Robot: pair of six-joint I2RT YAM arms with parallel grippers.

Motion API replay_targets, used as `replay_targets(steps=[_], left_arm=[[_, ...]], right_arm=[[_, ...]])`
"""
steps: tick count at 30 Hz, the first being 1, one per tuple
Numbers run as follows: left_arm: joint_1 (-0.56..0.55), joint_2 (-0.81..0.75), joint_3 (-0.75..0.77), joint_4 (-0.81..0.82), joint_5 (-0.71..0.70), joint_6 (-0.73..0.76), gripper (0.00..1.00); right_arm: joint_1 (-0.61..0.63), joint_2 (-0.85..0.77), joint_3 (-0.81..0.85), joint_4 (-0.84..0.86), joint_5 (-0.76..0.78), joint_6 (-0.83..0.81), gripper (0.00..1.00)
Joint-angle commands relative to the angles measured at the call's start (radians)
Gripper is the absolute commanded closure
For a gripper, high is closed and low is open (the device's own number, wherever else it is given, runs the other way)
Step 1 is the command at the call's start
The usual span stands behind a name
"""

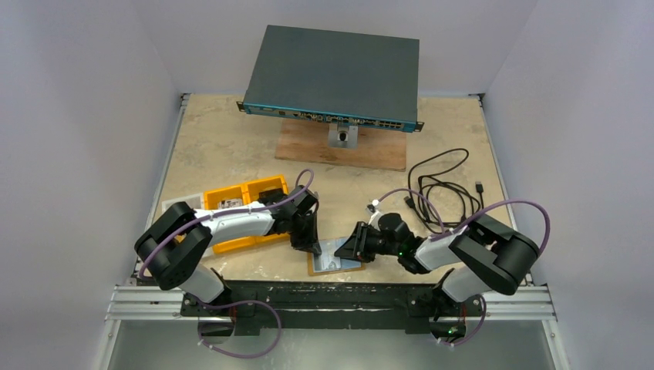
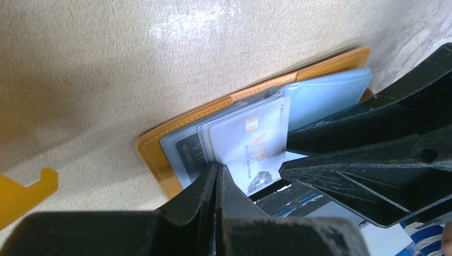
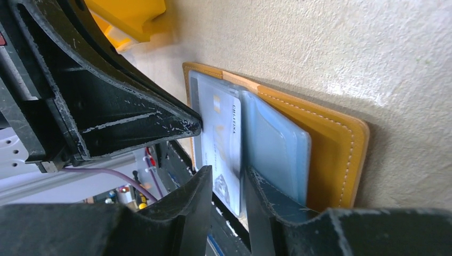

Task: Take the credit cards out of the card holder
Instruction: Remove the credit card from the card holder.

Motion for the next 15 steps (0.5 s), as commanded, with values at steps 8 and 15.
replay_targets(steps=[8, 15], left_arm=[[-0.006, 0.045, -0.015, -0.055, -0.074, 0.008, 1.0], [-0.006, 0.05, -0.008, -0.061, -0.076, 0.011, 1.0]], right_arm=[[-0.032, 0.112, -0.065, 0.306, -0.071, 0.101, 0.8], [-0.039, 0.127, -0.082, 0.339, -0.063, 0.114, 0.95]])
